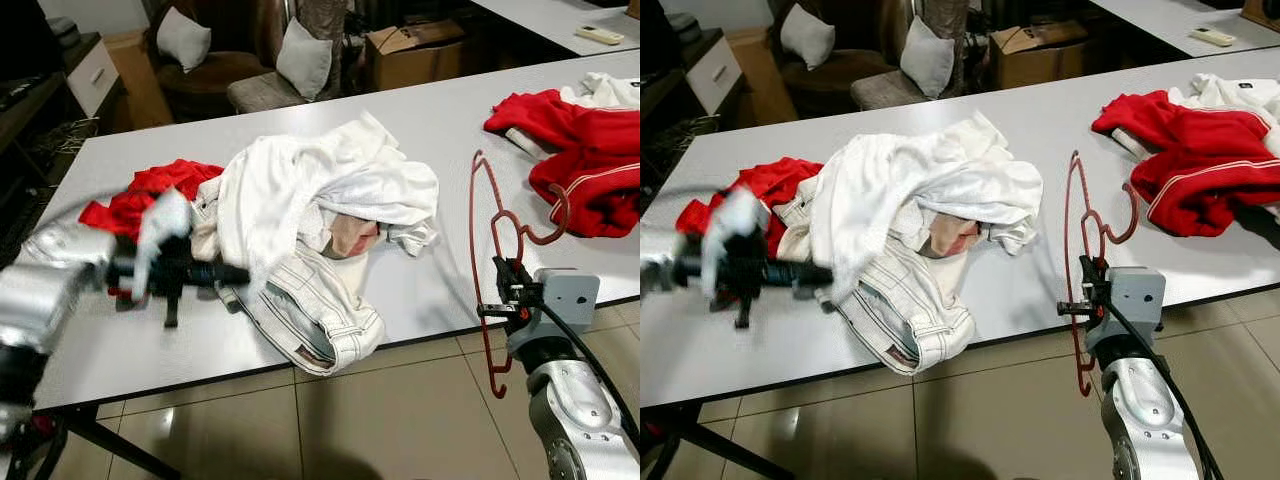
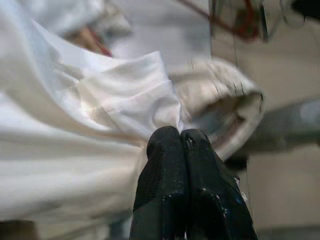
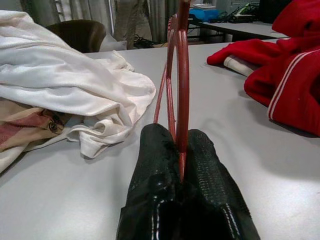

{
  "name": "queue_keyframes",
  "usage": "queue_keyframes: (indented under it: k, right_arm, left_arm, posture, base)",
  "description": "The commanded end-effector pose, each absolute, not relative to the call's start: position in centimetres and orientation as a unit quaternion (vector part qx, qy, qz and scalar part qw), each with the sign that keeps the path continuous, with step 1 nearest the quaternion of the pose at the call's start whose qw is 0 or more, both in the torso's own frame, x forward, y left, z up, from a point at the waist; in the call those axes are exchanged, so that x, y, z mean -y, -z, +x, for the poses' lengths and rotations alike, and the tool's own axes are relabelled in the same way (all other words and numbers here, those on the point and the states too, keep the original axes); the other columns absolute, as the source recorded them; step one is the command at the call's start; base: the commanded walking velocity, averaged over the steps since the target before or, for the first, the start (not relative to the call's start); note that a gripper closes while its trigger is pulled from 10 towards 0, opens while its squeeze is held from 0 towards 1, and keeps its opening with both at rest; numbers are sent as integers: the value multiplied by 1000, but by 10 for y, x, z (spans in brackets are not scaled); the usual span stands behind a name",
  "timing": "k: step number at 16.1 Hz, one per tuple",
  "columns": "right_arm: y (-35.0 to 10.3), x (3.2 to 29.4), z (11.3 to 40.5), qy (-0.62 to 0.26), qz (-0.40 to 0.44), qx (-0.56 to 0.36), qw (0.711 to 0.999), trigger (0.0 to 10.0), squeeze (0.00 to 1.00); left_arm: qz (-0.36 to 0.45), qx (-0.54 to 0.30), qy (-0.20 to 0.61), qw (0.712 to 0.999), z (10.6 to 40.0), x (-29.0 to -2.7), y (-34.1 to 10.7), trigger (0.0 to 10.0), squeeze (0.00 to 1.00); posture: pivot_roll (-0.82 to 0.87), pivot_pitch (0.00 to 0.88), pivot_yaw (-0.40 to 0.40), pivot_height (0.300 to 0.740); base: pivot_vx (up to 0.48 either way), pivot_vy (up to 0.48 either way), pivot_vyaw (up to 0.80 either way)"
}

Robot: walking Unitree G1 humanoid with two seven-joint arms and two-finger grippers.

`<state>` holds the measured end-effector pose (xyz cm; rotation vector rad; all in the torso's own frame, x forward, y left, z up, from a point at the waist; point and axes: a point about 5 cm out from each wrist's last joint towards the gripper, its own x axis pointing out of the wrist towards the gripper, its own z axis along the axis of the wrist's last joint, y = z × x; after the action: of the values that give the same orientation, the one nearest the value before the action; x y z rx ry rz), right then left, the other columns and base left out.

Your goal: Hang hanger

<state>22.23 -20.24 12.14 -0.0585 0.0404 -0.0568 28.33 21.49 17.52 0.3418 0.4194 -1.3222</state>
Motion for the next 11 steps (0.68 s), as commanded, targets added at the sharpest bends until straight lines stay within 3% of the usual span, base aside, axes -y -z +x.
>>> queue_keyframes:
  k: [1,3,4,5,6,7,8,10,11]
  right_arm:
    - [-109,203,220,34,-27,-49,998,10000,0]
    - [-109,202,219,34,-25,-48,998,10000,0]
    - [-109,202,219,33,-25,-49,998,10000,0]
    - [-108,202,219,33,-25,-51,998,10000,0]
    - [-108,202,219,32,-25,-51,998,10000,0]
    - [-108,202,219,33,-25,-51,998,10000,0]
    - [-109,203,219,34,-25,-50,998,10000,0]
    - [-109,203,219,36,-24,-50,998,10000,0]
    - [-108,202,220,36,-23,-50,998,10000,0]
  left_arm:
    - [173,-206,607,748,281,-211,-172,0,0]
    - [224,-216,576,756,276,-204,-144,0,0]
    - [255,-194,545,775,282,-205,-139,0,0]
    - [237,-154,499,819,294,-206,-142,10000,0]
    - [227,-141,500,824,295,-205,-145,10000,0]
    - [200,-122,512,827,292,-202,-152,10000,918]
    - [157,-115,521,831,288,-197,-161,10000,1000]
    - [144,-94,524,834,287,-190,-166,10000,1000]
    - [139,-63,514,844,290,-183,-169,10000,871]
  posture:
    - [-194,0,146,740]
    - [-193,0,143,740]
    - [-190,0,140,740]
    - [-188,0,138,740]
    - [-188,0,138,740]
    - [-188,0,140,740]
    - [-187,0,142,740]
    - [-183,0,142,740]
    - [-183,0,145,740]
  base:
    - [0,0,0]
    - [0,0,0]
    - [0,0,0]
    - [0,0,0]
    - [0,0,0]
    - [0,0,0]
    - [0,0,0]
    - [0,0,0]
    - [0,0,0]
